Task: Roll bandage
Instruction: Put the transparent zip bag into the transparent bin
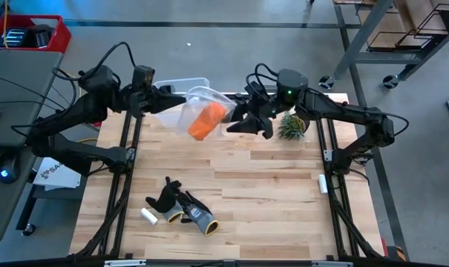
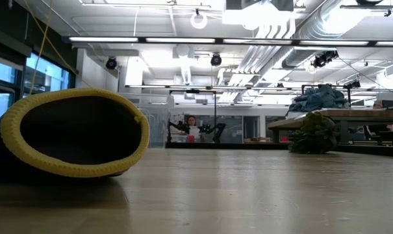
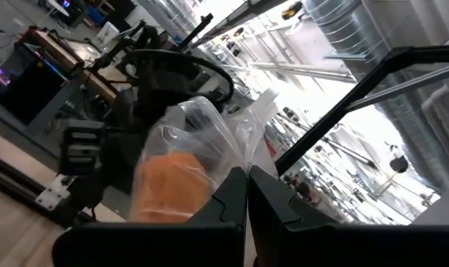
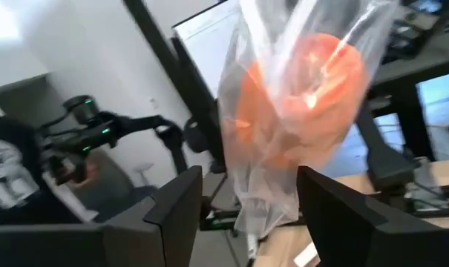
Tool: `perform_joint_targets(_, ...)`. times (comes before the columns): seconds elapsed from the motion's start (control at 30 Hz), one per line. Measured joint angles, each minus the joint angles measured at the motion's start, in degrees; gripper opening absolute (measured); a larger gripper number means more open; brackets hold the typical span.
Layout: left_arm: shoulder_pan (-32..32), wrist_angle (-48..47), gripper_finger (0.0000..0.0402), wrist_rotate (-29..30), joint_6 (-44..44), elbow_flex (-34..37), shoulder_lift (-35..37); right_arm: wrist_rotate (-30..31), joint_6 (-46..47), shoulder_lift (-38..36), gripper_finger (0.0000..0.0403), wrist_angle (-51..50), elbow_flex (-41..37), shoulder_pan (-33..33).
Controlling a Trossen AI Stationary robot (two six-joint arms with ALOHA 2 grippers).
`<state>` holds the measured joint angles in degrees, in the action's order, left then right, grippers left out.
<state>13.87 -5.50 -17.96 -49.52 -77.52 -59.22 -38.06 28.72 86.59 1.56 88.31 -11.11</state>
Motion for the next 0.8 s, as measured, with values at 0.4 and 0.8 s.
perform_joint_targets(0.4, 0.0, -1.1, 0.0000, 4.1, 1.8, 0.0, -0.9, 7.8, -1.6, 0.0, 0.0205, 0.3, 0.0, 1.2)
perform_joint_targets(0.8, 0.8, -1.7, 0.0000, 4.3, 4.2, 0.0, -1.2, 12.9, -4.8, 1.1, 0.0014, -8.8, 0.0, 5.0)
